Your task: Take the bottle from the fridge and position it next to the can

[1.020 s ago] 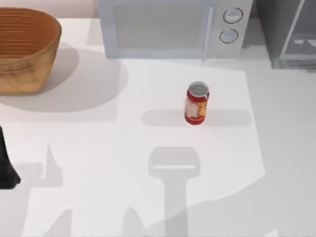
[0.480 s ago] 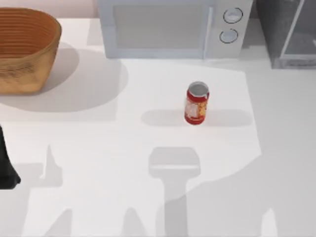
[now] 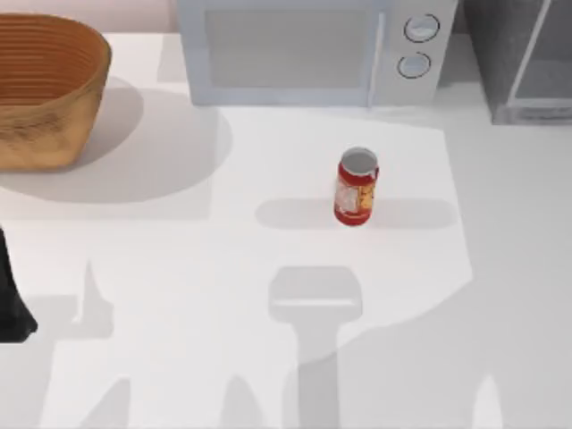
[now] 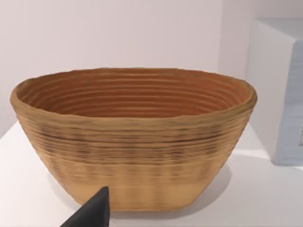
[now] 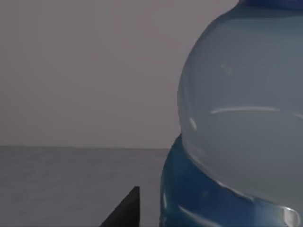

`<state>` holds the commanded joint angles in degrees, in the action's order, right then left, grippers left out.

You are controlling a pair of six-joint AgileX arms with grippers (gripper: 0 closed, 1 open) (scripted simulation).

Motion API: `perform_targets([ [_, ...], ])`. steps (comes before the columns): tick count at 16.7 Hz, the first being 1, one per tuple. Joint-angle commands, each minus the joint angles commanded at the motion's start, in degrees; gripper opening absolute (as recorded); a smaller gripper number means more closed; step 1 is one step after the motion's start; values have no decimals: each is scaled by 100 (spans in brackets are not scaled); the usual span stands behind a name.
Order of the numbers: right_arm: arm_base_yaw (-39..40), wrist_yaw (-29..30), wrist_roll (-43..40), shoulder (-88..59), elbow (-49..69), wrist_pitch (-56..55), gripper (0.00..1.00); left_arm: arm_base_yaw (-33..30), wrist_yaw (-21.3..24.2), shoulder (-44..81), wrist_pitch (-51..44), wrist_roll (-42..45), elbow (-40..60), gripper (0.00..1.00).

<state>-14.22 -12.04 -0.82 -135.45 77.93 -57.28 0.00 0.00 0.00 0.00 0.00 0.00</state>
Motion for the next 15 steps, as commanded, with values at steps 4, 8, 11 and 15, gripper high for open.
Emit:
perform_targets([
  [4, 0, 0, 0, 0, 0, 0, 32, 0, 0, 0, 0, 0, 0, 100],
  [8, 0, 0, 0, 0, 0, 0, 2, 0, 0, 0, 0, 0, 0, 100],
  [11, 0, 0, 0, 0, 0, 0, 0, 0, 0, 0, 0, 0, 0, 100],
  [15, 0, 0, 0, 0, 0, 0, 0, 0, 0, 0, 0, 0, 0, 100],
])
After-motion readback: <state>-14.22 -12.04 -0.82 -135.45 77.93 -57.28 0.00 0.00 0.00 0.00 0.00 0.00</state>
